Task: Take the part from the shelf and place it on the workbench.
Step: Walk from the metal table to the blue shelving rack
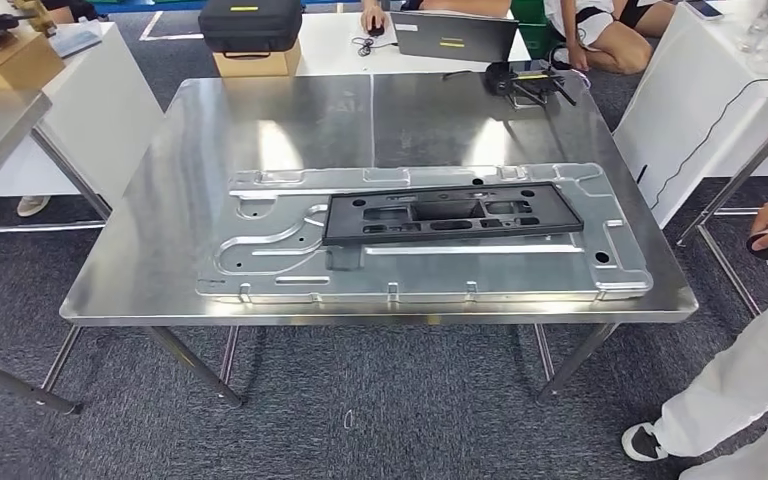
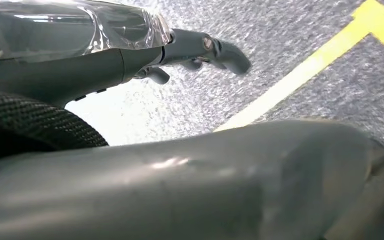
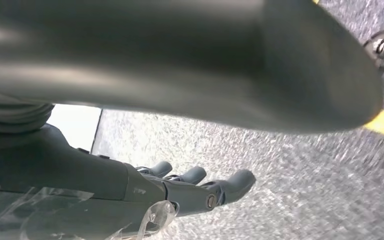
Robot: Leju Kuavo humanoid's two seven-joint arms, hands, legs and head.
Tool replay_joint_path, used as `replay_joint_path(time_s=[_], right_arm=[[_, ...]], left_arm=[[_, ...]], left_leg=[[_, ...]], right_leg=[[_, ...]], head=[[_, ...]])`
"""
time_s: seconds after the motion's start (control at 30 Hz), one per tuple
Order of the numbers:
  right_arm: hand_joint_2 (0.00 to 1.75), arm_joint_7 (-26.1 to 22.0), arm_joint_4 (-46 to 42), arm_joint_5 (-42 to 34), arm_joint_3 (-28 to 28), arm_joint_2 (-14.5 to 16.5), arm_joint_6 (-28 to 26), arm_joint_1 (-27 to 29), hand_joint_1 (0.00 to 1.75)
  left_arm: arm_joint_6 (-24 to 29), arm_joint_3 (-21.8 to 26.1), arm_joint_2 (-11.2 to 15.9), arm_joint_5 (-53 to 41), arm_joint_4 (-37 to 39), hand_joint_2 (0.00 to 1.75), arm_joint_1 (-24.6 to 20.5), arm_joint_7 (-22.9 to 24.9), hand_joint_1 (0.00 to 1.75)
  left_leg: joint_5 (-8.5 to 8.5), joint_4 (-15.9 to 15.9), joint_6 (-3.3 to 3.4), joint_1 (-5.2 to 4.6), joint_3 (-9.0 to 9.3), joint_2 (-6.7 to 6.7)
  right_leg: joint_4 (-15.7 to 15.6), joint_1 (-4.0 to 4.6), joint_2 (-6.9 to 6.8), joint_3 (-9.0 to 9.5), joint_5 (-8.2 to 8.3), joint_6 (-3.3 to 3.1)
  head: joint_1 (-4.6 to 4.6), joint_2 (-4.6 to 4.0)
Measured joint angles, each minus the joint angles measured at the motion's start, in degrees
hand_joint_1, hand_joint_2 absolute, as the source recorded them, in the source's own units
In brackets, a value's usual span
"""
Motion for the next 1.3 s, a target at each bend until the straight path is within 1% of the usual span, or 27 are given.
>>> replay_joint_path(time_s=[0.07,0.13,0.2,0.23,0.27,0.3,0.33,0.37,0.43,0.5,0.57,0.63,0.7,0.77,0.8,0.83,0.87,0.93,0.97,1.0,1.07,1.1,1.13,1.17,1.23,1.27,1.3], right_arm=[[0.00,-0.1,0.1,-0.2,0.0,0.1,-0.1,-0.2,0.00],[0.00,-0.4,0.2,-0.3,0.0,0.1,-0.2,-0.2,0.00],[0.00,-0.5,0.3,-0.4,0.0,0.1,-0.2,-0.1,0.00],[0.00,-0.5,0.4,-0.5,0.0,0.1,-0.2,-0.1,0.00],[0.00,-0.5,0.5,-0.5,0.0,0.1,-0.2,-0.1,0.00],[0.00,-0.5,0.6,-0.5,0.0,0.1,-0.2,0.0,0.00],[0.00,-0.4,0.6,-0.5,0.0,0.1,-0.2,0.0,0.00],[0.00,-0.4,0.7,-0.5,0.0,0.1,-0.2,0.0,0.00],[0.00,-0.3,0.8,-0.6,0.0,0.2,-0.2,0.1,0.00],[0.00,-0.2,0.8,-0.7,0.0,0.4,-0.1,0.1,0.00],[0.00,0.0,0.8,-0.6,0.1,0.4,-0.1,0.0,0.00],[0.00,0.2,0.9,-0.6,0.1,0.4,-0.2,-0.1,0.00],[0.00,0.2,0.9,-0.8,0.1,0.4,-0.5,0.0,0.00],[0.00,0.1,1.0,-0.9,0.1,0.5,-0.8,0.0,0.00],[0.00,-0.1,1.0,-1.0,0.1,0.5,-1.0,0.1,0.00],[0.00,-0.3,1.1,-1.2,0.1,0.4,-1.1,0.0,0.00],[0.00,-0.5,1.1,-1.3,0.1,0.4,-1.3,0.0,0.00],[0.00,-0.8,1.2,-1.2,0.1,0.5,-1.4,-0.1,0.00],[0.00,-1.0,1.2,-1.1,0.1,0.6,-1.4,-0.1,0.00],[0.00,-1.1,1.2,-0.9,0.1,0.6,-1.4,-0.2,0.00],[0.00,-1.2,1.2,-0.8,0.1,0.6,-1.7,-0.4,0.00],[0.00,-1.2,1.2,-0.7,0.1,0.5,-1.8,-0.5,0.00],[0.00,-1.1,1.2,-0.7,0.1,0.4,-2.0,-0.5,0.00],[0.00,-1.1,1.2,-0.7,0.1,0.2,-2.1,-0.5,0.00],[0.00,-1.0,1.3,-0.8,0.1,-0.2,-2.5,-0.4,0.00],[0.00,-0.9,1.3,-0.8,0.1,-0.4,-2.7,-0.3,0.00],[0.00,-0.9,1.3,-0.8,0.2,-0.7,-2.9,-0.3,0.00]], left_arm=[[0.2,-0.1,-0.1,0.0,0.0,0.00,0.2,-0.1,0.00],[0.5,-0.1,-0.1,0.1,0.0,0.00,0.3,-0.2,0.00],[0.7,-0.1,-0.1,0.1,0.0,0.00,0.1,-0.4,0.00],[0.8,-0.1,-0.1,0.2,0.0,0.00,0.1,-0.5,0.00],[0.8,-0.1,-0.1,0.2,0.0,0.00,0.1,-0.6,0.00],[0.8,-0.1,-0.1,0.3,0.0,0.00,0.1,-0.6,0.00],[0.8,-0.1,-0.1,0.3,0.0,0.00,0.1,-0.5,0.00],[0.8,-0.1,-0.1,0.3,0.0,0.00,0.1,-0.4,0.00],[0.9,-0.1,0.1,0.4,0.0,0.00,0.0,-0.1,0.00],[1.2,-0.1,0.2,0.6,0.0,0.00,-0.1,0.0,0.00],[1.5,-0.1,0.3,0.8,0.0,0.00,0.0,0.0,0.00],[1.8,-0.1,0.4,1.0,0.0,0.00,0.1,0.0,0.00],[1.8,-0.1,0.4,1.0,0.0,0.00,0.0,0.0,0.00],[1.8,-0.1,0.4,1.1,0.0,0.00,-0.1,0.3,0.00],[1.8,-0.1,0.4,1.1,0.0,0.00,0.0,0.5,0.00],[1.7,-0.1,0.4,1.2,0.0,0.00,0.0,0.7,0.00],[1.8,-0.1,0.4,1.2,0.0,0.00,0.1,0.7,0.00],[1.9,-0.1,0.4,1.3,0.0,0.00,0.1,0.4,0.00],[2.0,-0.1,0.4,1.3,0.0,0.00,0.1,0.0,0.00],[2.0,-0.1,0.4,1.4,0.0,0.00,0.2,-0.3,0.00],[2.1,-0.1,0.3,1.7,0.0,0.00,0.5,-0.9,0.00],[2.2,-0.1,0.3,1.9,0.0,0.00,0.7,-1.0,0.00],[2.2,-0.1,0.3,2.0,0.0,0.00,0.8,-1.1,0.00],[2.3,-0.1,0.2,2.0,0.0,0.00,0.7,-1.2,0.00],[2.4,-0.1,-0.1,2.0,0.0,0.00,0.6,-1.0,0.00],[2.4,-0.1,-0.3,2.0,0.0,0.00,0.5,-0.9,0.00],[2.6,-0.1,-0.4,2.0,0.0,0.00,0.4,-0.8,0.00]], left_leg=[[0.25,-0.5,-0.27,0.06,0.02,-1.09],[0.63,-1.0,0.02,0.61,0.20,-2.36],[0.86,-1.2,0.27,1.11,0.24,-3.66],[0.89,-1.1,0.33,1.26,0.18,-4.31],[0.91,-1.1,0.29,1.42,0.17,-5.06],[0.91,-1.0,0.18,1.61,0.18,-5.84],[0.88,-1.0,-0.04,1.88,0.22,-6.66],[0.81,-0.8,-0.39,2.18,0.24,-7.50],[0.43,0.0,-1.47,2.51,-0.11,-8.98],[0.27,0.4,-2.53,2.59,-0.72,-10.16],[0.51,0.2,-3.22,2.91,-1.04,-11.15],[-0.42,2.0,-3.55,3.01,-1.93,-9.59],[-3.63,8.5,-3.67,2.79,-5.03,-6.64],[-6.68,16.4,-3.58,2.67,-8.92,-5.56],[-6.93,18.1,-3.33,2.53,-9.74,-5.45],[-6.16,17.4,-2.91,2.30,-9.38,-5.33],[-4.52,14.4,-2.25,1.92,-7.81,-4.95],[-1.32,6.0,-0.36,0.82,-3.53,-2.67],[-0.52,3.1,0.44,0.31,-2.14,-1.56],[-0.30,1.7,0.97,-0.08,-1.52,-0.89],[-0.16,0.8,1.27,-0.31,-1.35,-1.55],[0.27,0.1,1.17,-0.14,-0.95,-2.17],[0.73,-0.8,1.07,0.13,-0.49,-2.75],[1.19,-1.5,0.97,0.44,-0.06,-3.37],[1.54,-2.0,0.90,0.78,0.24,-4.51],[1.55,-2.0,0.91,0.82,0.23,-5.15],[1.53,-1.9,0.88,0.87,0.26,-5.82]], right_leg=[[0.1,-0.12,-0.65,0.24,-0.24,0.37],[2.2,-0.18,1.13,-0.39,-1.82,1.02],[8.9,-0.34,3.82,-3.41,-5.38,1.59],[12.9,-0.46,4.38,-5.40,-7.05,1.78],[15.8,-0.62,4.57,-6.93,-7.84,2.00],[16.7,-0.81,4.62,-7.59,-7.50,2.24],[15.4,-1.08,4.70,-7.14,-6.01,2.54],[12.0,-1.46,5.12,-5.75,-3.80,2.93],[4.5,-2.37,7.71,-2.56,-0.43,3.66],[1.5,-2.58,9.34,-1.43,0.19,3.24],[1.5,-2.28,8.25,-1.50,0.19,2.00],[1.5,-2.18,6.96,-1.46,0.33,1.13],[1.4,-1.88,5.59,-1.48,0.31,0.62],[1.4,-1.38,4.08,-1.50,0.16,0.31],[1.4,-1.12,3.35,-1.45,0.06,0.18],[1.4,-0.85,2.67,-1.36,-0.03,0.06],[1.4,-0.58,2.06,-1.22,-0.12,-0.06],[1.4,-0.11,0.96,-0.88,-0.33,-0.15],[1.3,-0.03,0.48,-0.74,-0.43,-0.08],[1.2,-0.04,-0.04,-0.62,-0.52,0.09],[0.7,-0.10,-1.10,-0.20,-0.58,0.58],[0.7,-0.10,-0.91,0.06,-0.72,0.89],[1.3,-0.07,0.05,-0.02,-1.28,1.18],[3.1,-0.04,1.46,-0.70,-2.42,1.46],[9.8,-0.20,4.09,-3.97,-5.84,1.88],[13.3,-0.29,4.52,-5.81,-7.13,2.08],[15.4,-0.41,4.62,-7.05,-7.44,2.27]], head=[[-0.04,0.00],[0.02,0.00],[0.17,0.00],[0.21,0.00],[0.21,0.00],[0.22,0.00],[0.21,0.00],[0.21,0.00],[0.23,0.00],[0.17,0.00],[0.08,0.00],[0.03,0.00],[-0.04,0.00],[-0.09,0.00],[-0.10,0.00],[-0.10,0.00],[-0.10,0.00],[-0.07,0.00],[-0.07,0.00],[-0.05,0.00],[-0.12,0.00],[-0.10,0.00],[-0.10,0.00],[-0.05,0.00],[0.02,0.00],[0.06,0.00],[0.05,0.00]])
